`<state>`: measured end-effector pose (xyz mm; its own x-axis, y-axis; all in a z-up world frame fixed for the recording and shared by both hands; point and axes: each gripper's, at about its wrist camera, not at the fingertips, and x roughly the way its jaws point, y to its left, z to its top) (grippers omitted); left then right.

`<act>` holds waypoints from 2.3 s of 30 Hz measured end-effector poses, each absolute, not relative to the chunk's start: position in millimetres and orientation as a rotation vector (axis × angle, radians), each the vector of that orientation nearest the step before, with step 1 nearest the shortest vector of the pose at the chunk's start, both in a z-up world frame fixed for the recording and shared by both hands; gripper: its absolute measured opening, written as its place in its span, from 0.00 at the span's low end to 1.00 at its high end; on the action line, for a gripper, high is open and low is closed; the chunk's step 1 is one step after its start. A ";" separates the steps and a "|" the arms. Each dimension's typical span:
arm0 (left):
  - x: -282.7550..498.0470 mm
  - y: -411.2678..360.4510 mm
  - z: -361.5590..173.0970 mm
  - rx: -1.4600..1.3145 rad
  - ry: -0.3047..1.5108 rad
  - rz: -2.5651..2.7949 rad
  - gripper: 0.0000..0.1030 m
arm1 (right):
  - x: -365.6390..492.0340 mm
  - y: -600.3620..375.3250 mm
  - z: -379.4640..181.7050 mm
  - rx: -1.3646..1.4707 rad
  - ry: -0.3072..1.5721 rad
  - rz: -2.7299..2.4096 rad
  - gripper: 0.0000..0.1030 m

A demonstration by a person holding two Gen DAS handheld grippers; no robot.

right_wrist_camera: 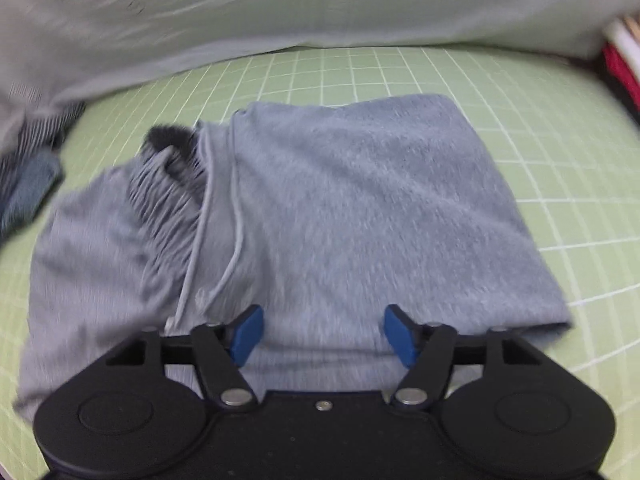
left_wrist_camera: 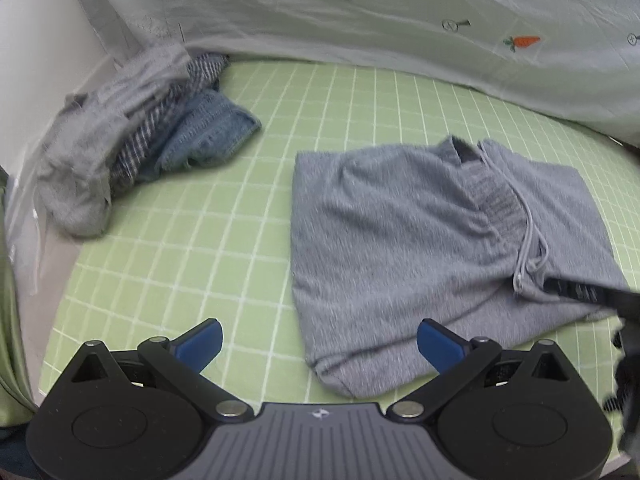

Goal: Fold clothes

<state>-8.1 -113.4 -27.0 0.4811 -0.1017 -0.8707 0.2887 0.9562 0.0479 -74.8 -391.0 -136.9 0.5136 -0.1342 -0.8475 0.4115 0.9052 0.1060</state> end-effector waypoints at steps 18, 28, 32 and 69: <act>64.5 -120.2 -71.3 -0.002 1.077 -0.181 0.99 | -72.5 -400.4 -88.6 0.112 0.806 -0.262 0.98; 93.6 -114.5 -109.0 -0.069 1.166 -0.095 0.99 | -41.3 -436.5 -104.1 0.213 0.852 -0.336 0.98; 105.1 -118.2 -124.9 -0.027 1.205 -0.097 0.99 | -32.2 -434.9 -109.5 0.205 0.880 -0.333 0.98; 55.2 -337.5 -44.4 0.161 0.961 -0.750 0.72 | -79.3 -513.2 -138.7 0.441 0.828 -0.534 0.98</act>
<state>55.2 -337.5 -44.4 0.3460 -0.5072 -0.7894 0.6430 0.7409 -0.1942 -79.3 -513.2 -138.7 0.5596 -0.2709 -0.7832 0.6019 0.7825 0.1593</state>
